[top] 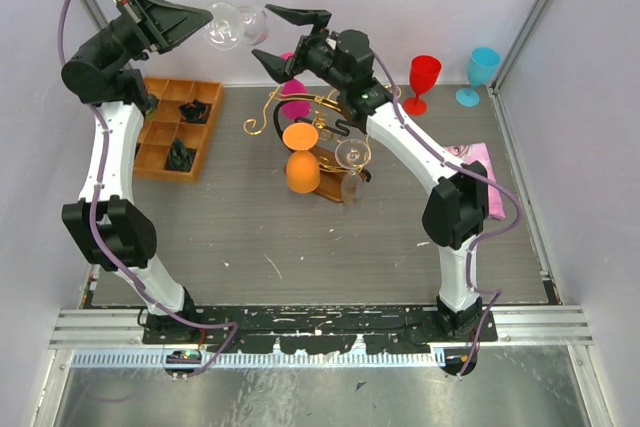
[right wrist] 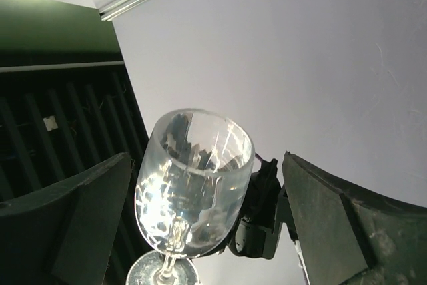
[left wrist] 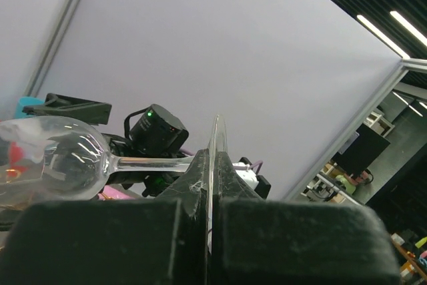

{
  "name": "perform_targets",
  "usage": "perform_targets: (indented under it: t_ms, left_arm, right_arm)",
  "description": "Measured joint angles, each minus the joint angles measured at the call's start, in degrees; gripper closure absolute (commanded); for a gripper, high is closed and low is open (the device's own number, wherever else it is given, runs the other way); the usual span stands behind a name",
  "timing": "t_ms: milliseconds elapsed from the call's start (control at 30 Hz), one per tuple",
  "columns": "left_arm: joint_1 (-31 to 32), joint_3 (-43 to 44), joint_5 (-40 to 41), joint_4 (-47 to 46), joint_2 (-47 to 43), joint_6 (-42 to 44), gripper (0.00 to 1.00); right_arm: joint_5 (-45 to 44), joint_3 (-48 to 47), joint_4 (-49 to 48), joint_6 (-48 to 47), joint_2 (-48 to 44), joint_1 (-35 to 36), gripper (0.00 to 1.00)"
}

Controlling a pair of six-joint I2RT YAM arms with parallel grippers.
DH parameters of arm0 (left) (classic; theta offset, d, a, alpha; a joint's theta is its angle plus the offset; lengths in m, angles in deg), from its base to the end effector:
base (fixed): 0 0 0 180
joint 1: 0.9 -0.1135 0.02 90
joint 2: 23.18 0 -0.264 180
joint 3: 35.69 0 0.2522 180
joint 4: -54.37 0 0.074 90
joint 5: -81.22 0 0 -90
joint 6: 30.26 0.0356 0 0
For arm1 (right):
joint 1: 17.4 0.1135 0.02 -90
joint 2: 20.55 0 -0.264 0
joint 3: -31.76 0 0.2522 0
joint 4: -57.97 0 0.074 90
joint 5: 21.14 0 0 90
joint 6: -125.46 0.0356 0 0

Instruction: Take the wine glass off the wine glass rack

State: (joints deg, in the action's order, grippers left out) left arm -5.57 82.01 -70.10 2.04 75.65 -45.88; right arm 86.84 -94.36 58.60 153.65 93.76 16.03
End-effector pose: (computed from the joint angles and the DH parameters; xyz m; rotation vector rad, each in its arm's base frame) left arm 0.3300 -0.0044 0.5422 0.4210 1.2053 -1.7295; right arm 0.3957 0.2744 0.4266 0.9911 1.6184 2.2710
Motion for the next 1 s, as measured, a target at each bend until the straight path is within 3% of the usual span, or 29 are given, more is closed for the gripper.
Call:
perform_targets:
  t_ms: [667, 800, 1000]
  left_arm:
    - [0.1, 3.6, -2.1, -7.2, 2.6, -4.2, 1.0]
    - [0.1, 4.8, -3.0, -7.3, 4.0, -4.2, 1.0]
    - [0.1, 5.0, -3.3, -7.5, 4.8, -4.1, 1.0]
  right_arm:
    - [-1.6, -3.6, -7.6, 0.0, 3.2, 1.3, 0.06]
    - [-1.6, -3.6, -8.3, 0.0, 3.2, 1.9, 0.16]
    - [-1.6, -2.9, -9.5, 0.0, 3.2, 2.0, 0.18]
